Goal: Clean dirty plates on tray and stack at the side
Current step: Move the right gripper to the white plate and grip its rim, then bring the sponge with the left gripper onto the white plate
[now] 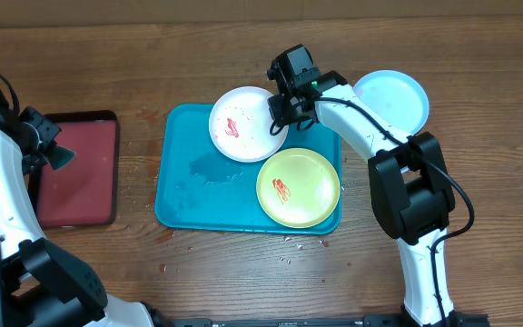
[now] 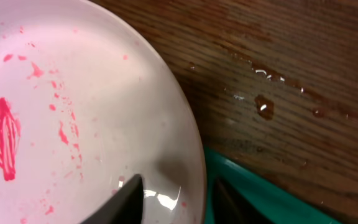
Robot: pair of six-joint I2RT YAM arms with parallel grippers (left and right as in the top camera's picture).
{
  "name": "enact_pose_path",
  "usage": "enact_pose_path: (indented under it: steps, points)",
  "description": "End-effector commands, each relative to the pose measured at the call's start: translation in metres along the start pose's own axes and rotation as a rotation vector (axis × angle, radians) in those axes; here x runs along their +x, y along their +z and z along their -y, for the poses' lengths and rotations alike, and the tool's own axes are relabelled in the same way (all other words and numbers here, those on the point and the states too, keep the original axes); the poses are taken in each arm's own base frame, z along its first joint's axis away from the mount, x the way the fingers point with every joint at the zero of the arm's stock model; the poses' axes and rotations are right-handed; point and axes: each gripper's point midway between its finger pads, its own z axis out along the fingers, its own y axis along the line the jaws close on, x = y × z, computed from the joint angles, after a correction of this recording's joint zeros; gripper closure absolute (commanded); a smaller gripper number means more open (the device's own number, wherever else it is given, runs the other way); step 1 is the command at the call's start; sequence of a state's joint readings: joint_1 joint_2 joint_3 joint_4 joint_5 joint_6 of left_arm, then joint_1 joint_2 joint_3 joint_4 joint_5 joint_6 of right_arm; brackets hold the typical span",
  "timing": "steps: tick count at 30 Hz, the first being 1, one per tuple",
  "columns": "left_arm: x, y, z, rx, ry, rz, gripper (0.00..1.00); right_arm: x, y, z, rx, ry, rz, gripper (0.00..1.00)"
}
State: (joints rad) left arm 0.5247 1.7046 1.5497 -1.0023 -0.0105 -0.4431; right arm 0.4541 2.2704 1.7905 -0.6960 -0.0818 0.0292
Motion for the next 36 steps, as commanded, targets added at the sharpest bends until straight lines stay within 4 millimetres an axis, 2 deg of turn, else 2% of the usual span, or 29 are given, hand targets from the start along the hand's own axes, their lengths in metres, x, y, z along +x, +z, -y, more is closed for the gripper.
enact_pose_path:
  steps: [1,7,10,11,12,14,16,20,26,29,36]
  points:
    - [0.003,0.005,0.002,0.006,-0.003,-0.017,0.96,-0.003,-0.003,-0.003,0.004,0.000,0.011,0.75]
    - [0.005,0.005,0.003,0.005,-0.001,-0.021,0.96,0.004,-0.002,-0.021,-0.026,-0.022,-0.014,0.75]
    - [0.005,0.005,0.004,0.007,0.003,-0.022,0.96,0.011,-0.002,-0.032,-0.037,-0.039,-0.038,0.88]
    - [0.005,0.005,0.004,0.007,0.003,-0.022,0.96,0.015,-0.002,-0.039,-0.051,-0.046,-0.051,0.89]
    - [0.005,0.005,0.004,0.007,0.003,-0.022,0.96,0.020,-0.002,-0.047,-0.069,-0.056,-0.067,0.88]
    - [0.005,0.005,0.004,0.007,0.003,-0.021,0.96,0.024,-0.001,-0.057,-0.072,-0.074,-0.081,0.77]
    - [0.005,0.005,0.004,0.007,0.003,-0.022,0.96,0.024,-0.001,-0.063,-0.069,-0.087,-0.075,0.72]
    - [0.006,0.005,0.006,0.009,0.008,-0.023,0.96,0.017,0.001,-0.064,-0.060,-0.038,-0.043,0.71]
    - [0.012,0.004,0.018,0.028,0.053,-0.031,0.96,0.027,0.015,-0.061,-0.054,-0.022,-0.078,0.76]
    - [0.019,0.004,0.031,0.074,0.098,-0.051,0.96,0.035,0.022,-0.061,-0.054,-0.008,-0.105,0.77]
    - [0.036,0.001,0.065,0.151,0.210,-0.072,0.96,0.037,0.023,-0.065,-0.066,0.035,-0.112,0.78]
